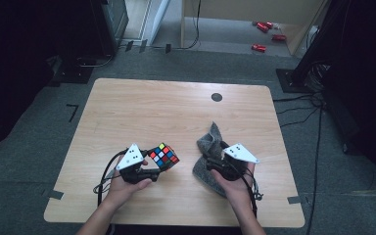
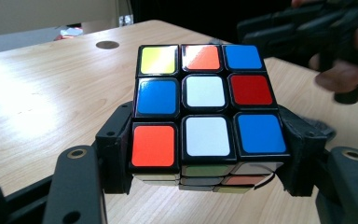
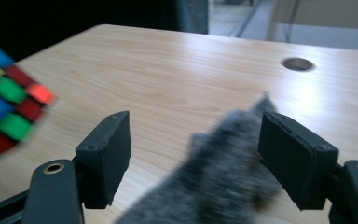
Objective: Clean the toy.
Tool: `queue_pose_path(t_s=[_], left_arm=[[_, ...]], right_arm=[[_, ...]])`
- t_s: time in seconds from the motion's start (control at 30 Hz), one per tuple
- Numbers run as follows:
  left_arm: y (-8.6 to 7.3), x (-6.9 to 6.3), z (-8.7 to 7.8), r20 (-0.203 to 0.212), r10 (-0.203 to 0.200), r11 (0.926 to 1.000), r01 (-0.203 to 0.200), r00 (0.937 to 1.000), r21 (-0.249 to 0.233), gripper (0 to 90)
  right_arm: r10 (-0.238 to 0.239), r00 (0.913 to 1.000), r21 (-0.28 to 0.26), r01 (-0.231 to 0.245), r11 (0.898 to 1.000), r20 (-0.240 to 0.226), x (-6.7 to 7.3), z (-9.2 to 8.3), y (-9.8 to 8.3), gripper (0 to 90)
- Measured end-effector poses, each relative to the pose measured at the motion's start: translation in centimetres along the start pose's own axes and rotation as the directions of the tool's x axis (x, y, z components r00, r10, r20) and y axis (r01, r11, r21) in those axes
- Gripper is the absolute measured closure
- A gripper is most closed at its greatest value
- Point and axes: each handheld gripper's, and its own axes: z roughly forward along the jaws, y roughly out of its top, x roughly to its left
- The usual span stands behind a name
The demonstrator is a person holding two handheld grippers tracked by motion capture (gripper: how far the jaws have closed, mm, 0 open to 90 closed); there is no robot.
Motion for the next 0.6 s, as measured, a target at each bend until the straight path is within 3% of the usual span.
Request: queue_pose_path(t_s=[0.23,0.37,0.5,0.6], left_arm=[[-0.2,-1.1,0.8,-0.022,0.087,0.9951,-0.086,0.9960,0.048,35.3],[-0.3,-1.8,1.2,-0.047,0.152,0.9854,-0.148,0.9872,0.084,35.3],[-0.4,-2.4,1.6,-0.048,0.189,0.9783,-0.184,0.9808,0.096,35.3],[-0.3,-2.1,1.3,-0.053,0.173,0.9823,-0.168,0.9835,0.082,35.3]], right_arm=[[-0.014,0.9923,-0.011,0.012,1.000,-0.123,3.3,0.0,0.6,27.1],[-0.010,0.9841,0.005,0.011,1.000,-0.177,4.7,0.3,0.5,27.0],[-0.018,0.9787,0.018,0.023,1.000,-0.204,5.6,0.6,0.3,26.9],[-0.021,0.9808,0.016,0.024,1.000,-0.194,5.6,0.7,0.1,28.1]])
